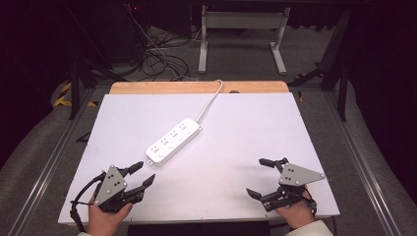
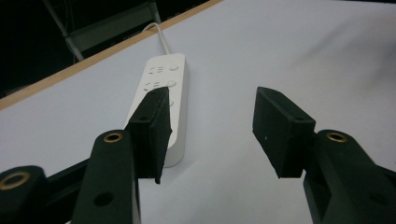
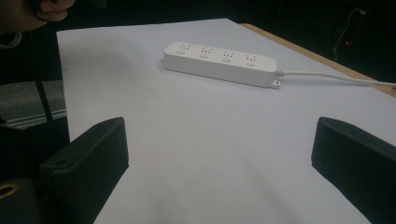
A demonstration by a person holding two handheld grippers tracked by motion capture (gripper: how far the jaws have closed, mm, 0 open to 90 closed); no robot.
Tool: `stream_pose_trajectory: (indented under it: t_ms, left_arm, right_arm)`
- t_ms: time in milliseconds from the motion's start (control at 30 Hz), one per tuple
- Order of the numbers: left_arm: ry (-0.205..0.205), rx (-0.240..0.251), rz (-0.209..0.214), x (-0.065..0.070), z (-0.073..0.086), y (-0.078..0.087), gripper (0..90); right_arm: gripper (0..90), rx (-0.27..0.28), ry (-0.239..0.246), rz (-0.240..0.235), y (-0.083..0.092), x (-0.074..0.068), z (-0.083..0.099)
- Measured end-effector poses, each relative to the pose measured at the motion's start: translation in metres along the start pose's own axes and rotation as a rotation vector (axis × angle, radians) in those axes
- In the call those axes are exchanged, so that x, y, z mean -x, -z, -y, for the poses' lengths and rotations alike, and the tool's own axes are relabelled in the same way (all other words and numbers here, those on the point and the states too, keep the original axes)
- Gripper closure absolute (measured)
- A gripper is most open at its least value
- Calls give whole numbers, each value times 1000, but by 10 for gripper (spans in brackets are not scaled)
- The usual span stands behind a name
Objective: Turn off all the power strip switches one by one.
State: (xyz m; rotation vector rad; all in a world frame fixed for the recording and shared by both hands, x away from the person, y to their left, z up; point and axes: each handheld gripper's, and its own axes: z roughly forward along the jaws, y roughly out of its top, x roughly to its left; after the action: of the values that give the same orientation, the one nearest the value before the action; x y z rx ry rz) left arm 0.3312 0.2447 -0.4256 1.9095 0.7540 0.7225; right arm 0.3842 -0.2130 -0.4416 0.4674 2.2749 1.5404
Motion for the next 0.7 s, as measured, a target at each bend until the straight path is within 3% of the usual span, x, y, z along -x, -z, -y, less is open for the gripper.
stream_pose_trajectory:
  t_ms: [33, 100, 200, 333, 533, 600, 700]
  left_arm:
    - [-22, -7, -10, 1, -3, 0, 472]
    - [-21, -9, -6, 1, -6, -1, 475]
    - [-11, -14, 7, 0, -10, -1, 509]
    - [6, -55, 23, -6, -16, -6, 576]
    - [19, -69, 48, -10, -24, -10, 601]
    - [51, -71, 62, -15, -28, -14, 592]
    - [67, -85, 59, -20, -32, -18, 575]
  right_arm:
    - [47, -4, 3, 2, 0, 0, 0]
    - [51, -7, 6, -2, -1, 0, 0]
    - [55, -16, 5, -8, -2, -1, 0]
    - [61, -23, 9, -11, -3, -2, 0]
    - [62, -30, 11, -7, -4, -2, 0]
    - [63, -30, 11, -9, -4, -2, 0]
    - [63, -33, 14, -10, -4, -2, 0]
